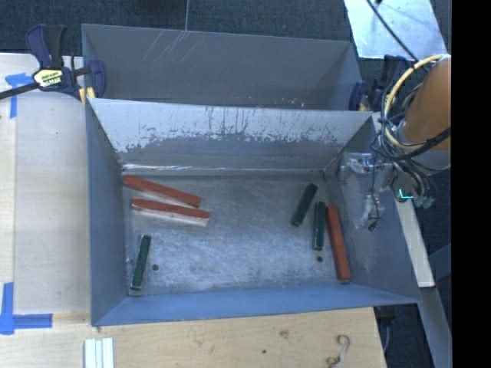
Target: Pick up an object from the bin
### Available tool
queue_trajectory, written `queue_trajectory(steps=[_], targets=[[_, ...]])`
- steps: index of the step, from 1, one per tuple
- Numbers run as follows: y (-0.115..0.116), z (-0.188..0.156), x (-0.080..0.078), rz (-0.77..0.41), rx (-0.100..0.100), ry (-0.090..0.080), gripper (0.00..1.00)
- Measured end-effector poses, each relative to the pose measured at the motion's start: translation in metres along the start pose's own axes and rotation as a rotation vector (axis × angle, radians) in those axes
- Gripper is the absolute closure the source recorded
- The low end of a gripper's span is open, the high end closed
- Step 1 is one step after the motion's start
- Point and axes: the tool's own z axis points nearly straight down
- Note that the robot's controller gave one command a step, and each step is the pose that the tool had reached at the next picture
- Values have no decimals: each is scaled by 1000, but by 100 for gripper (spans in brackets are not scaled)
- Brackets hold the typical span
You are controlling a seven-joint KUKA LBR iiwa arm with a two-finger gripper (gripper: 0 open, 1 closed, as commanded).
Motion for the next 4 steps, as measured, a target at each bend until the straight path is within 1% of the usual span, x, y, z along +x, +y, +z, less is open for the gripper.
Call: queue_trajectory(steps=[1,2,3,4], targets=[[-1,98,12,-77,-1,1,0],[60,94,29,-13,0,-10,0],[48,94,-19,-332,3,-11,0],[11,94,-31,-649,-16,-7,0]])
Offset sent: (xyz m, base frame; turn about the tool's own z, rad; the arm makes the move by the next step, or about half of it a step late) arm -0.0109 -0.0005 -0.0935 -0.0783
